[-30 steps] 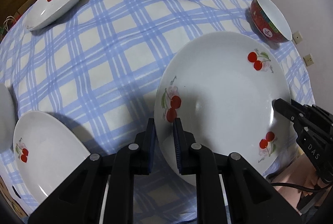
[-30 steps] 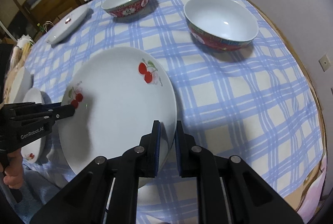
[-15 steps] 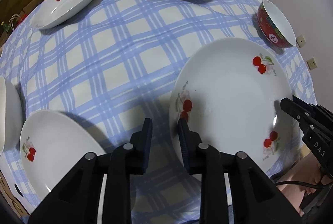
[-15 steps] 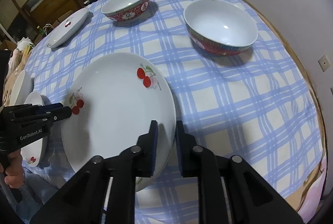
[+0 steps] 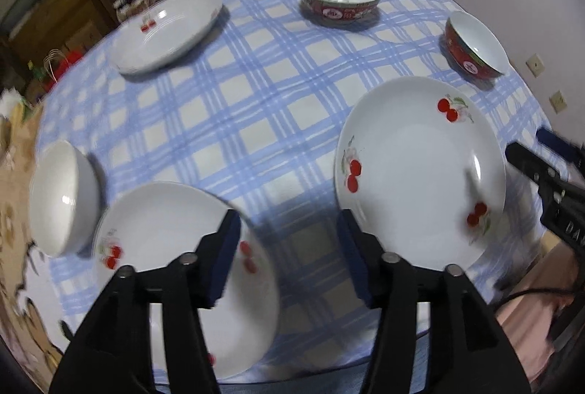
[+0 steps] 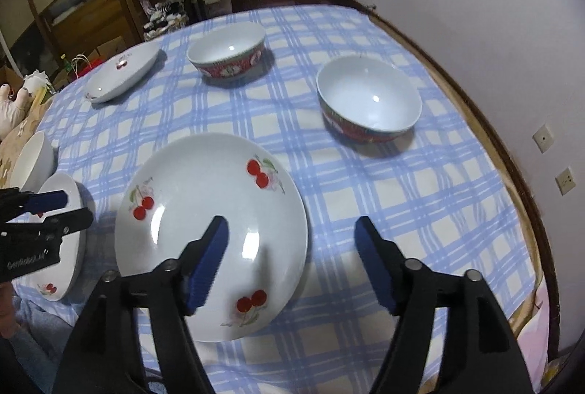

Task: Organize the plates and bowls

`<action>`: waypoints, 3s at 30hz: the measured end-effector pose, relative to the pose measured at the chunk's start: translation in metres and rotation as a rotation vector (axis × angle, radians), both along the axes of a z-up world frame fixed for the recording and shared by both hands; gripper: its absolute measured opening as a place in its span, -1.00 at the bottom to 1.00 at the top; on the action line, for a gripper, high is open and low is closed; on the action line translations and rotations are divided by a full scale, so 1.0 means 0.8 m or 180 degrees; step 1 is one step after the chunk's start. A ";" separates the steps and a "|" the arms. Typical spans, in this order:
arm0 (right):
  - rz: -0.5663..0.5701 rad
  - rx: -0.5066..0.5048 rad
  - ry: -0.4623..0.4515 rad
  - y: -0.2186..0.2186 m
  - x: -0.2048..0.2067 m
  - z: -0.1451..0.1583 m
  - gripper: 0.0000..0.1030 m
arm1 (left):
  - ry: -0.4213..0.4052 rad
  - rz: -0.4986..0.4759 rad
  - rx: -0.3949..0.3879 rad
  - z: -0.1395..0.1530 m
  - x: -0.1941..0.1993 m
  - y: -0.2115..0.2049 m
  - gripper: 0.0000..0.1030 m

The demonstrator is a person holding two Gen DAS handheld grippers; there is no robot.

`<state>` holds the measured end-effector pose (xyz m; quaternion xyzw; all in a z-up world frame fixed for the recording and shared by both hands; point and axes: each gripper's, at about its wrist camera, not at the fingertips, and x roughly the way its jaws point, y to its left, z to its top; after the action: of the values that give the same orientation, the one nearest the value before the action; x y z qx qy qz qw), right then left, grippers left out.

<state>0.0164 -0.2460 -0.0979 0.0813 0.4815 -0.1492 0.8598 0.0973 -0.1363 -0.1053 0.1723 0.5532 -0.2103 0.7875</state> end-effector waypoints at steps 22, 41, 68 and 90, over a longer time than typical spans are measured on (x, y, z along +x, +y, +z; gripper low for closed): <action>0.0553 -0.0172 -0.0560 0.110 0.020 0.065 1.00 | -0.0294 0.0370 0.0094 0.076 -0.002 0.104 0.81; 0.1177 -0.0199 -0.0486 0.218 0.060 0.051 1.00 | 0.0006 0.0865 0.0038 0.053 0.034 0.214 0.81; 0.1386 -0.0280 -0.0201 0.270 0.092 -0.004 1.00 | 0.0428 0.0951 0.0123 -0.024 0.057 0.246 0.75; 0.1302 0.0393 0.0451 0.253 0.109 -0.075 0.00 | 0.0821 0.1152 0.0236 -0.069 0.064 0.259 0.44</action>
<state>0.1033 -0.0434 -0.1580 0.0237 0.5554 0.0527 0.8296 0.1489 0.0712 -0.1602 0.0708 0.6785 -0.0654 0.7283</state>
